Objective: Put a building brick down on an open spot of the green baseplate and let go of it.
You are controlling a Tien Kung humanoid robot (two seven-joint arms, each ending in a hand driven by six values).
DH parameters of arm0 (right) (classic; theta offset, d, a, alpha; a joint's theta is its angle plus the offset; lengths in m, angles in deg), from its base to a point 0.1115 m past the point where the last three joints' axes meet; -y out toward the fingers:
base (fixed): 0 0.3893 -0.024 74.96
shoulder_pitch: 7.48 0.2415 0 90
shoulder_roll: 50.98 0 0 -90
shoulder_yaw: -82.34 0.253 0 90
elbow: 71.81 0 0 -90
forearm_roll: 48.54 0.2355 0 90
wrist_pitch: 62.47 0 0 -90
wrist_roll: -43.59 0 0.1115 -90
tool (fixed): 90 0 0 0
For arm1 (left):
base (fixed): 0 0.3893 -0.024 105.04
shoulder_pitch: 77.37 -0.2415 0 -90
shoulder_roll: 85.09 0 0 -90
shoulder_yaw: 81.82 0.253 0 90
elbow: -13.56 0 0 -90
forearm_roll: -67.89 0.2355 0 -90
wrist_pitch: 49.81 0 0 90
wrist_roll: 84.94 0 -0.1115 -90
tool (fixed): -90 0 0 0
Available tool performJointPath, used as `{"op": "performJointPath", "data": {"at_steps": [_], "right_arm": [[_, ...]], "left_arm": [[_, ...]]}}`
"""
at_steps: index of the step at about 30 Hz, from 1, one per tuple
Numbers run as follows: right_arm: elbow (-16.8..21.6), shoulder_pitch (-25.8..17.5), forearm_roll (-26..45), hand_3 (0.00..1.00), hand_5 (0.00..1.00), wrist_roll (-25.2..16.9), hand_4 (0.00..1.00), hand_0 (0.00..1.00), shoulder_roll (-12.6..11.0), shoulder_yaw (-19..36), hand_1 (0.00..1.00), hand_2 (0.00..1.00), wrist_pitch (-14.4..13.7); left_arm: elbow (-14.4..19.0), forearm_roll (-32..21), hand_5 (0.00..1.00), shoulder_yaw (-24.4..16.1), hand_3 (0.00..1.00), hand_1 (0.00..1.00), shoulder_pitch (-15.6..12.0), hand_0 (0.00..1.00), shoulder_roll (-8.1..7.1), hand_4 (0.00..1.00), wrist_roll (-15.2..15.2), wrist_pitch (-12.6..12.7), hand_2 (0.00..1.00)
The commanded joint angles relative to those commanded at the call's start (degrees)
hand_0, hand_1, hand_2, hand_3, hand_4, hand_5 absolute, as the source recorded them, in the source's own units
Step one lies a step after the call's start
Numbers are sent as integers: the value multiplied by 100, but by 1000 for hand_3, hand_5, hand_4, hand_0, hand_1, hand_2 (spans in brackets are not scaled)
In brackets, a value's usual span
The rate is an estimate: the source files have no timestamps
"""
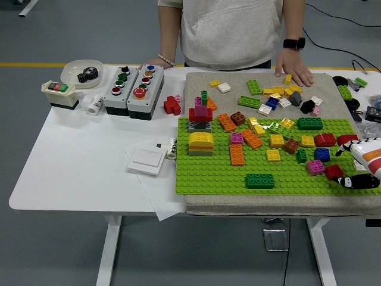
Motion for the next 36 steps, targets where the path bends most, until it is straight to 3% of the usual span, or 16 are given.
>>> {"op": "performJointPath", "data": {"at_steps": [22, 28, 29, 36], "right_arm": [[-441, 263, 0, 642, 487, -220, 851, 642, 49, -348, 634, 702, -223], [-502, 316, 0, 617, 474, -260, 816, 638, 66, -405, 631, 703, -337], [-514, 325, 0, 588, 471, -263, 764, 632, 66, -413, 628, 701, -345], [-598, 325, 0, 583, 466, -256, 755, 624, 72, -421, 627, 698, -384]], "left_arm": [[3, -2, 658, -1, 587, 719, 14, 736, 8, 632, 3, -5, 714], [6, -3, 661, 0, 587, 719, 18, 736, 8, 635, 4, -6, 715], [6, 0, 662, 0, 587, 719, 18, 736, 8, 636, 6, -6, 714], [7, 25, 662, -14, 587, 719, 13, 736, 11, 638, 19, -8, 714]]}}
